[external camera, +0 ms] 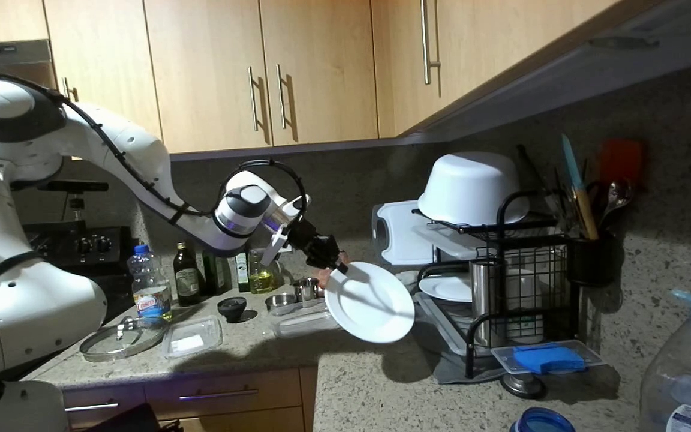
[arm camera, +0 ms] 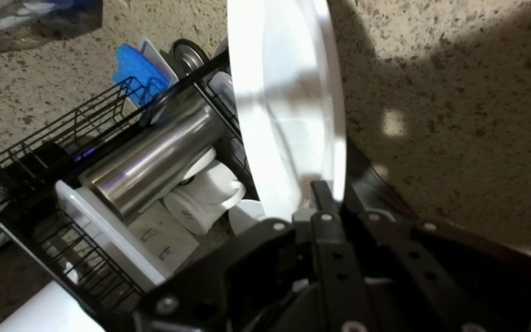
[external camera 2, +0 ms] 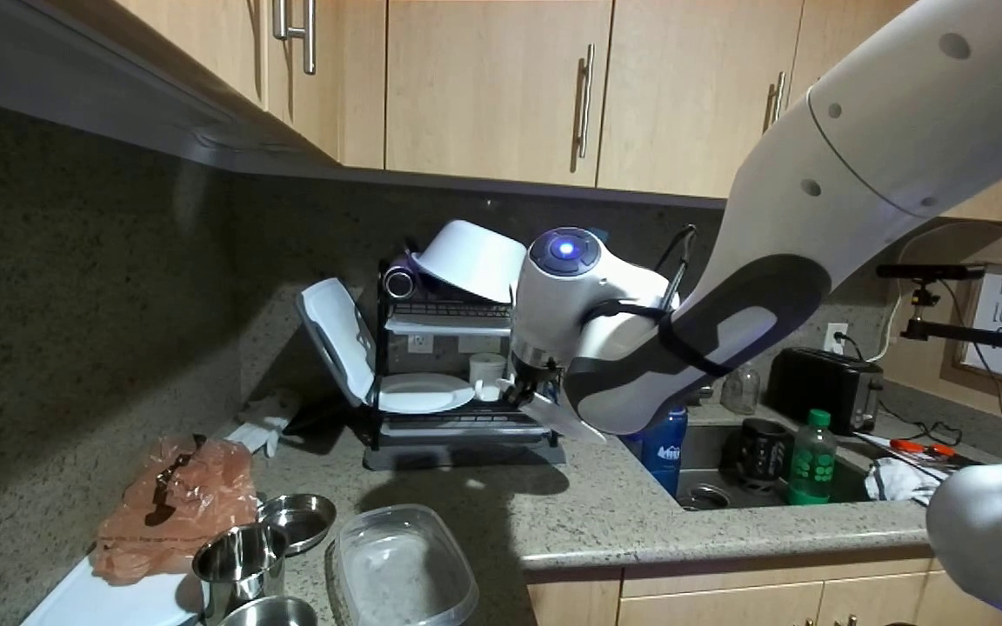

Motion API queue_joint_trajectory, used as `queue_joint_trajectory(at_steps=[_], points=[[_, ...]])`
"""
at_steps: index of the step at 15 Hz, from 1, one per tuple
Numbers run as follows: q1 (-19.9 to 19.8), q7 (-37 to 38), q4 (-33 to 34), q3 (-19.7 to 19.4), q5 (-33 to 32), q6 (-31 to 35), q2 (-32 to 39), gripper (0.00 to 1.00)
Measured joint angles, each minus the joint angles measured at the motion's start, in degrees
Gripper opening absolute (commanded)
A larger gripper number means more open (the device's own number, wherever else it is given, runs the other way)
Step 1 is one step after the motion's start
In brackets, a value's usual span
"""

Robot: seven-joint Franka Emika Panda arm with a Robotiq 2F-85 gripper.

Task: Pick a plate from the rack and put it on the table

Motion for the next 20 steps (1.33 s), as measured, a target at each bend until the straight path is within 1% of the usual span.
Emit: queue_joint_trajectory(at_steps=[4, 7, 9, 10, 13, 14, 17, 20], points=[[-3.58, 0.0, 0.84, 4.29, 0.38, 0.0, -1.01, 0.02], [-7.08, 0.0, 2.01, 8.67, 1.32, 0.39, -1.7, 0.02], [-9.12, -0.02, 2.4, 11.22, 2.8, 2.68, -2.34, 0.02], [-9.58, -0.04, 2.33, 11.75, 3.6, 4.68, -2.86, 0.06], [-9.3, -0.72, 1.75, 12.1, 5.73, 5.06, -3.15, 0.06], [-9.25, -0.72, 1.6, 12.11, 5.82, 5.06, -3.14, 0.02], [-9.11, -1.08, 1.16, 12.32, 7.53, 5.06, -3.14, 0.02], [-9.42, -1.12, 1.19, 13.93, 9.69, 4.6, -3.19, 0.02]])
